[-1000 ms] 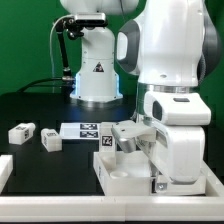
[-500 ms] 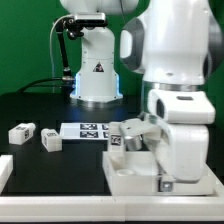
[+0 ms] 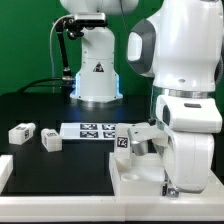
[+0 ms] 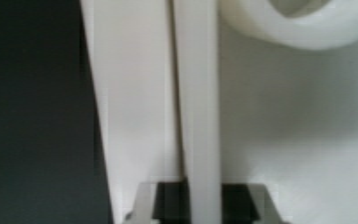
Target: Assemble square table
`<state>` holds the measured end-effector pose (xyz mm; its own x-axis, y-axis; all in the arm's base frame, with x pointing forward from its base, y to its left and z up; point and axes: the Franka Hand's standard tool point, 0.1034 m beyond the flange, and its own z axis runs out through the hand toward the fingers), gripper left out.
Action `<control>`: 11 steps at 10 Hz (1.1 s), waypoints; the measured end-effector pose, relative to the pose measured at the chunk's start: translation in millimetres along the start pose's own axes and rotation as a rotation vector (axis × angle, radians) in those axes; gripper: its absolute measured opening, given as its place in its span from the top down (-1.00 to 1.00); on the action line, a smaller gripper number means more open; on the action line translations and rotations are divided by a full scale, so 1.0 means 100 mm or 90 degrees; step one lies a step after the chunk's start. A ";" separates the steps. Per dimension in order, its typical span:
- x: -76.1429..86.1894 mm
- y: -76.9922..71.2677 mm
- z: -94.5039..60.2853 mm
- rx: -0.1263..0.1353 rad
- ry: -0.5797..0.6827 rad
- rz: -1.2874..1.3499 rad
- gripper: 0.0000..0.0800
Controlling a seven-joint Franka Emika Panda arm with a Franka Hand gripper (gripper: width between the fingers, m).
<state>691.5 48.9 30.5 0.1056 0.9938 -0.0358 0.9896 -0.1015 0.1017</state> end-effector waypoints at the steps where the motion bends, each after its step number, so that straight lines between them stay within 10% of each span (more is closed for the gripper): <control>1: 0.00 0.00 0.00 0.000 0.000 0.000 0.86; 3: 0.00 -0.08 0.00 0.022 -0.004 -0.001 0.67; 5: 0.00 -0.16 -0.02 0.046 -0.009 -0.002 -0.14; 7: -0.01 -0.15 -0.02 0.045 -0.009 -0.001 -0.51; 11: -0.01 -0.15 -0.02 0.045 -0.009 -0.001 -0.62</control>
Offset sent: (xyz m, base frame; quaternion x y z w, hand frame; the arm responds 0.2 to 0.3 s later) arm 0.0000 0.0000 0.0000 0.0000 0.0000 0.0000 1.0000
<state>676.3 49.2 31.0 0.1052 0.9932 -0.0499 0.9941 -0.1037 0.0316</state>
